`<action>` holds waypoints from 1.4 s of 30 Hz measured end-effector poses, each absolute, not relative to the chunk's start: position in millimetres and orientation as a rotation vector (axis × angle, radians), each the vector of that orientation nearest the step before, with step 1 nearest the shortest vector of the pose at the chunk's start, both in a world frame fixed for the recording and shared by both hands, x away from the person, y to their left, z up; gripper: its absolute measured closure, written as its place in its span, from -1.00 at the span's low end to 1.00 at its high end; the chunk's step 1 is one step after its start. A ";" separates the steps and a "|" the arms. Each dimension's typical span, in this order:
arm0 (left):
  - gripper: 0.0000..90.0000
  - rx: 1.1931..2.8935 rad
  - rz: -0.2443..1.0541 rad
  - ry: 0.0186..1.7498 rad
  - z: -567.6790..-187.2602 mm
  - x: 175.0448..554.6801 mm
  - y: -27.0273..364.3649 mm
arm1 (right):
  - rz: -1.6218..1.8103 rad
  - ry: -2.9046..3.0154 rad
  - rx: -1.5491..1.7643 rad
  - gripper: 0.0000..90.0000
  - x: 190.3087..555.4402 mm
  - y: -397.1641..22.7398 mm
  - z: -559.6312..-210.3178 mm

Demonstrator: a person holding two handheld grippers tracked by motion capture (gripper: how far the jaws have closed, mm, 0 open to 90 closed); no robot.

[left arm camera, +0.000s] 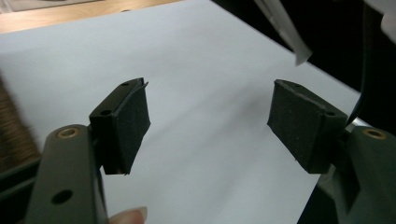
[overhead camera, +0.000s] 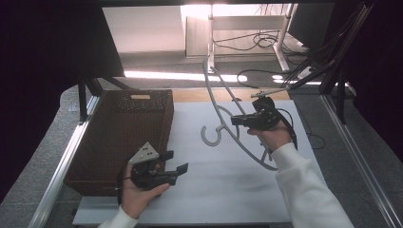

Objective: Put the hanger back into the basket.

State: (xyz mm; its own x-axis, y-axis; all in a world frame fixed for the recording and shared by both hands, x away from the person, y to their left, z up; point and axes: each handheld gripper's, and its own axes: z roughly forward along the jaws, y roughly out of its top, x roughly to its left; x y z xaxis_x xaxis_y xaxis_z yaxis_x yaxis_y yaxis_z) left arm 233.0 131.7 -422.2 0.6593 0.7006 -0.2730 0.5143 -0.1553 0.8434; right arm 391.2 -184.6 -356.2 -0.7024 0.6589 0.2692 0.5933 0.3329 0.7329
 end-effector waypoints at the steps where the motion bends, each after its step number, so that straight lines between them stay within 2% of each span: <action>1: -0.33 1.817 0.220 0.969 -422.2 233.0 131.7 | 1.332 2.495 1.179 0.81 390.8 -183.5 -355.4; 5: -0.28 1.793 0.164 0.979 -427.9 244.3 95.0 | 1.352 2.476 1.189 0.81 390.6 -179.5 -354.1; 14: -0.22 1.696 0.057 1.025 -445.9 268.1 51.4 | 1.400 2.428 1.226 0.81 393.9 -176.2 -357.5; 19: -0.15 1.598 0.052 1.059 -452.7 278.6 32.8 | 1.458 2.371 1.280 0.81 395.3 -175.1 -361.1; 27: -0.04 1.556 0.037 1.074 -456.5 290.8 18.2 | 1.493 2.322 1.322 0.81 397.3 -170.0 -368.2; 31: 0.10 1.517 0.015 1.093 -458.5 298.0 16.3 | 1.532 2.305 1.348 0.81 397.1 -166.7 -372.0; 32: 0.25 1.508 0.006 1.097 -459.3 300.1 16.3 | 1.530 2.290 1.349 0.81 396.9 -164.9 -372.8; 33: 0.25 1.498 0.001 1.094 -459.8 301.2 16.3 | 1.530 2.290 1.349 0.81 396.9 -164.9 -372.8; 34: 0.42 1.492 -0.001 1.093 -460.4 302.2 16.7 | 1.535 2.281 1.358 0.81 397.2 -164.3 -373.4; 36: 0.49 1.483 -0.023 1.087 -461.6 304.3 17.2 | 1.534 2.278 1.359 0.81 397.5 -164.1 -373.9; 37: 0.63 1.482 -0.029 1.082 -462.1 304.8 17.4 | 1.533 2.274 1.365 0.81 398.0 -163.8 -375.0; 42: 0.74 1.460 -0.078 1.069 -463.9 307.1 22.4 | 1.550 2.270 1.373 0.80 398.3 -164.8 -376.4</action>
